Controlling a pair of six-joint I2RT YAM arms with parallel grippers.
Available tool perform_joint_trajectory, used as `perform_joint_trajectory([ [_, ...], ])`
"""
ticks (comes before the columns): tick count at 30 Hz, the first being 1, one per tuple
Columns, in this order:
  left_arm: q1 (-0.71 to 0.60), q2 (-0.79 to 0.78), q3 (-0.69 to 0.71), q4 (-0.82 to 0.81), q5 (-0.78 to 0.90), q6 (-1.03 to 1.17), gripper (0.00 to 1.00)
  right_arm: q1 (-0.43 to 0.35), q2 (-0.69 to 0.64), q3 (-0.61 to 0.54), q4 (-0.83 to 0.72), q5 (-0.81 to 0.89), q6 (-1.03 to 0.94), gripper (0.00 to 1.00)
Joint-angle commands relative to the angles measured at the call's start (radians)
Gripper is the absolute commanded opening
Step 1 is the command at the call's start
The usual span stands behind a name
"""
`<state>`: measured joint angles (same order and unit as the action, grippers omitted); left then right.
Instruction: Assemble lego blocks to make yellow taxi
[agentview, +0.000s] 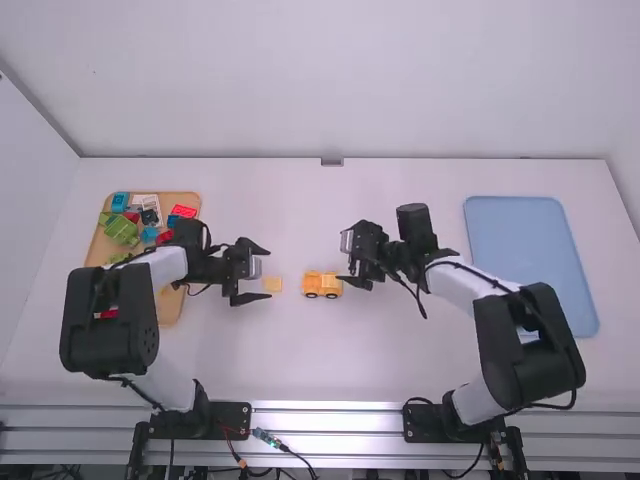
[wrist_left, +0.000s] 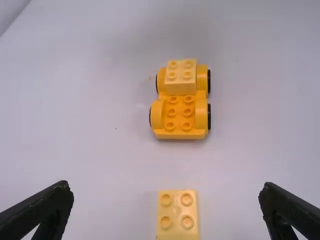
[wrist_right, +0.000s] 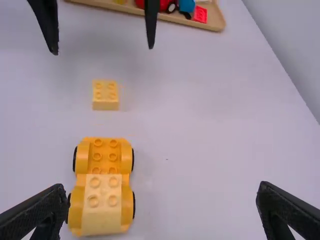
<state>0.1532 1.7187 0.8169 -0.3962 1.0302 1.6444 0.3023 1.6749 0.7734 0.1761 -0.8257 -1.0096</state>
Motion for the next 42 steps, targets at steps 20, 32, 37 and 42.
perform_joint_trajectory([
  [20, 0.005, 0.140, 0.031, 0.119, 0.001, -0.077, 0.99, 0.013, 0.222, -0.028, 0.146, -0.098, 0.056, 0.99],
  [32, 0.019, 0.211, 0.119, -0.069, 0.037, 0.089, 0.99, 0.032, 0.351, -0.029, 0.200, -0.225, -0.011, 0.99],
  [37, 0.014, 0.211, 0.103, -0.036, 0.036, 0.071, 0.99, 0.047, 0.419, -0.015, 0.268, -0.220, 0.035, 0.99],
  [42, 0.014, 0.211, 0.076, 0.005, 0.027, 0.050, 0.99, 0.058, 0.486, 0.047, 0.275, -0.210, 0.131, 0.99],
])
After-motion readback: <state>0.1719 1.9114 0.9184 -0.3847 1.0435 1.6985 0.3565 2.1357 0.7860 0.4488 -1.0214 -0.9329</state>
